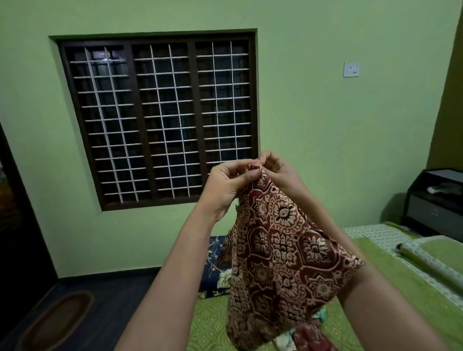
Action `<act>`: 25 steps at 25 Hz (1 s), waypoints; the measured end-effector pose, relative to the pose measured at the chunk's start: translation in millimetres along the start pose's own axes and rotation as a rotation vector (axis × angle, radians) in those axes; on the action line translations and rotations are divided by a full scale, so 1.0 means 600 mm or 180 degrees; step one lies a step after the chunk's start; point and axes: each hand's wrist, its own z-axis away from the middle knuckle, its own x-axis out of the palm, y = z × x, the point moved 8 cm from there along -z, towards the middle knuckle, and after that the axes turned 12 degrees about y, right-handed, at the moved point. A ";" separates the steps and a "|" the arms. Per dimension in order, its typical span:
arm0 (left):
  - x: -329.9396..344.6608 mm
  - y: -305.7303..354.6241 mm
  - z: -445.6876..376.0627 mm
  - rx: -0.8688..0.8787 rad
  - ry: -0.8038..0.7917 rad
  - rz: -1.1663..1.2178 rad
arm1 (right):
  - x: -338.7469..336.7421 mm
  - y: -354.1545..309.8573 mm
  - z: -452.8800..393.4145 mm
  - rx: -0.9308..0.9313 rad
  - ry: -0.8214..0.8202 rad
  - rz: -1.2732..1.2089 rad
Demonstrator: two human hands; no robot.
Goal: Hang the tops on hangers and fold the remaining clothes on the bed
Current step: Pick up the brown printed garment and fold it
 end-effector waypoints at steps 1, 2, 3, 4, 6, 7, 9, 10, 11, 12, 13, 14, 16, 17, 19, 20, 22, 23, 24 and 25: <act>-0.008 -0.003 -0.004 0.0038 0.0166 -0.0099 | -0.003 0.002 0.003 0.0086 -0.0002 0.0115; -0.018 -0.005 -0.007 0.0105 0.0322 -0.0213 | -0.007 -0.001 0.009 0.0211 -0.0052 0.0139; -0.028 -0.007 -0.011 0.0187 0.0480 -0.0369 | -0.013 -0.001 0.015 0.0331 -0.0141 0.0128; -0.040 -0.010 -0.017 0.0293 0.0633 -0.0560 | -0.018 -0.001 0.022 0.0465 -0.0262 0.0073; -0.071 -0.015 -0.029 0.0492 0.0988 -0.0897 | -0.023 -0.001 0.037 0.0531 -0.0645 0.0501; -0.084 -0.015 -0.032 0.0554 0.1154 -0.0984 | -0.025 0.006 0.043 0.0421 -0.0849 0.0999; -0.104 -0.017 -0.040 0.0652 0.1378 -0.1141 | -0.022 0.029 0.060 0.0199 -0.1177 0.1975; -0.117 -0.022 -0.044 0.0682 0.1459 -0.1334 | -0.025 0.048 0.066 0.0275 -0.1345 0.2272; -0.132 -0.027 -0.045 0.0708 0.1550 -0.1599 | -0.030 0.074 0.068 0.0354 -0.1544 0.2597; -0.150 -0.036 -0.044 0.0692 0.1637 -0.1847 | -0.039 0.097 0.066 0.0380 -0.1687 0.3014; -0.171 -0.046 -0.041 0.0629 0.1759 -0.1930 | -0.051 0.118 0.062 0.0390 -0.1736 0.3388; -0.190 -0.059 -0.037 0.0496 0.1863 -0.1855 | -0.063 0.134 0.055 0.0434 -0.1682 0.3582; -0.215 -0.081 -0.025 0.0313 0.1856 -0.2041 | -0.071 0.153 0.049 0.0513 -0.1605 0.3669; -0.221 -0.090 -0.017 0.0232 0.1782 -0.2351 | -0.067 0.157 0.049 0.0490 -0.1622 0.3710; -0.250 -0.126 -0.004 -0.0048 0.1584 -0.2654 | -0.058 0.165 0.051 0.0500 -0.1601 0.3519; -0.266 -0.149 0.004 -0.0244 0.1425 -0.2616 | -0.053 0.173 0.051 0.0537 -0.1568 0.3275; -0.285 -0.193 0.020 -0.0585 0.0970 -0.2675 | -0.046 0.198 0.052 0.0625 -0.1493 0.2983; -0.290 -0.215 0.027 -0.0682 0.0750 -0.2971 | -0.042 0.215 0.057 0.0640 -0.1465 0.2984; -0.293 -0.237 0.030 -0.0718 0.0544 -0.3329 | -0.038 0.238 0.061 0.0671 -0.1394 0.3045; -0.291 -0.259 0.033 -0.0712 0.0378 -0.3634 | -0.034 0.263 0.067 0.0712 -0.1277 0.3065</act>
